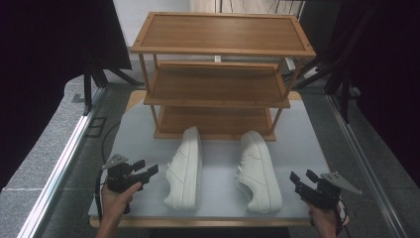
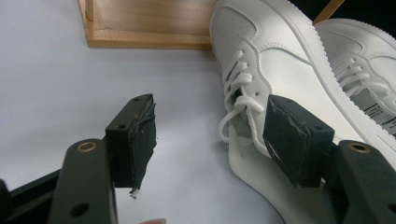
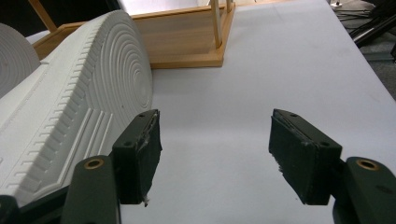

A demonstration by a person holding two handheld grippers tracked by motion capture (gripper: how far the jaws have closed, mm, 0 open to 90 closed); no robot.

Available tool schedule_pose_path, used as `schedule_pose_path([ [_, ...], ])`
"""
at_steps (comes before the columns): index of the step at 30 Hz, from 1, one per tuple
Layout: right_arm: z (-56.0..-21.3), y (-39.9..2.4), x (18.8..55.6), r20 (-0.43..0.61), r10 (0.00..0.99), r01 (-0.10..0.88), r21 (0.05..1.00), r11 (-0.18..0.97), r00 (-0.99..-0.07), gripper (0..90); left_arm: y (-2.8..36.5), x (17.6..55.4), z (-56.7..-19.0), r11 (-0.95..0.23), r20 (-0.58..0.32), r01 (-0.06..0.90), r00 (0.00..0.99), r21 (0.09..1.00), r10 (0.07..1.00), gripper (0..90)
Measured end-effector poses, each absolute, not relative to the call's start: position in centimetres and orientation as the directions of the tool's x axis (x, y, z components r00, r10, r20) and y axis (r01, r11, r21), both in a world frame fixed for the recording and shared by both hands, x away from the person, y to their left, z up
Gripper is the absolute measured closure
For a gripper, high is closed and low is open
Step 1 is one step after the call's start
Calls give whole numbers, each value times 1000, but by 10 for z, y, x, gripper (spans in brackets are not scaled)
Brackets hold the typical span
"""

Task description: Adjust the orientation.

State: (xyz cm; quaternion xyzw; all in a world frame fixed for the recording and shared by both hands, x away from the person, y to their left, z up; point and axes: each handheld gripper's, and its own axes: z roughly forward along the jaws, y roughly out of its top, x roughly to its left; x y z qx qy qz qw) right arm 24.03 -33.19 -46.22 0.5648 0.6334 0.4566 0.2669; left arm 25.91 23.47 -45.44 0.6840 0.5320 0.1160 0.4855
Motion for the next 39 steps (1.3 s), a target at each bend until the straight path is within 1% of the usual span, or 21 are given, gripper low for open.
schedule_pose_path([
  [7,-461,-334,241,193,958,470,880,-73,-212,341,236,254,-454,43,-353,614,393,788,849,347],
  [10,-461,-334,243,196,957,469,880,-76,-214,341,238,251,-454,45,-357,615,396,787,846,377],
  [16,-458,-335,247,205,954,460,884,-83,-220,342,246,242,-455,46,-366,612,410,790,835,534],
  [19,-458,-336,250,209,954,459,884,-90,-217,342,247,239,-456,24,-371,624,432,781,822,649],
  [26,-458,-341,251,218,956,456,884,-107,-198,342,238,231,-458,-28,-376,641,485,767,790,798],
  [28,-458,-342,251,219,956,455,884,-109,-195,343,235,227,-459,-38,-381,644,499,764,779,814],
  [32,-458,-344,251,221,957,457,882,-114,-188,344,228,222,-466,-60,-395,655,523,753,755,816],
  [39,-458,-345,249,228,958,459,880,-126,-174,344,210,226,-471,-102,-407,658,571,746,713,855],
])
